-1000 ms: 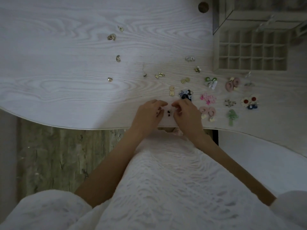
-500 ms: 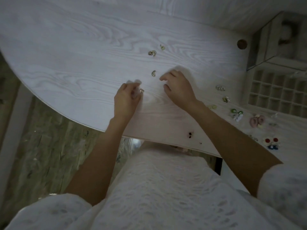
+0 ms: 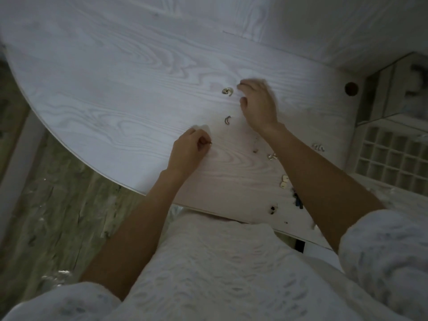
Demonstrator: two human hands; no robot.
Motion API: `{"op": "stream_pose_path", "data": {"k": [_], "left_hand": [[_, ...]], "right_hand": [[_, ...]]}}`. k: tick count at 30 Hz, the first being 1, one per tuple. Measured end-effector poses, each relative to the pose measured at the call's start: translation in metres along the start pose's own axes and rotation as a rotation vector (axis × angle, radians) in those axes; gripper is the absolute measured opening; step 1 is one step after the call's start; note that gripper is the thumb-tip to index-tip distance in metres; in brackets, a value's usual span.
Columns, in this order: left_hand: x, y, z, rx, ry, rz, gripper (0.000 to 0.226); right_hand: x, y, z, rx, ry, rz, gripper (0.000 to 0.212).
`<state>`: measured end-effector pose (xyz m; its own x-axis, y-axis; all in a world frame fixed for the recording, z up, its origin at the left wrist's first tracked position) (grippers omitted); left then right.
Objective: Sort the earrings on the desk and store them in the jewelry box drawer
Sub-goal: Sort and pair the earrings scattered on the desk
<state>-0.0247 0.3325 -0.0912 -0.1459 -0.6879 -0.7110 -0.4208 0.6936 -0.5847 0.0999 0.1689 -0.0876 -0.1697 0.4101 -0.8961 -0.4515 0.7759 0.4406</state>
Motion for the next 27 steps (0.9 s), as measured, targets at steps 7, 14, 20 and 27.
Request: {"op": "stream_pose_path", "data": {"k": [7,14,20,27], "left_hand": [[0.001,-0.004,0.001,0.081,0.005,0.059,0.01],[0.017,-0.017,-0.003,0.133,-0.052,0.129,0.01],[0.034,-0.05,-0.019,0.272,-0.111,0.099,0.013],[0.068,-0.082,-0.022,0.282,-0.037,0.175,0.023]], "right_hand": [[-0.01,-0.011,-0.031,0.015,-0.115,0.071,0.014],[-0.024,-0.033,-0.069,0.153,-0.115,0.101,0.007],[-0.026,-0.042,-0.096,0.245,-0.116,0.168,0.014],[-0.027,-0.045,-0.11,0.331,-0.157,0.172,0.01]]}}
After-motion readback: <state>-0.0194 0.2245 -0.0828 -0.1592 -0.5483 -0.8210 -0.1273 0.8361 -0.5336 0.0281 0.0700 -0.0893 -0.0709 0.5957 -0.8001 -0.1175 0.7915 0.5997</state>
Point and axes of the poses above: each hand's wrist, its own z-axis towards the middle knuckle, its own x-axis out of the palm, y = z × x, the point moved 4 cm from there along z, towards the middle knuckle, and after that the axes turned 15 degrees about -x, right-handed, at the moved point
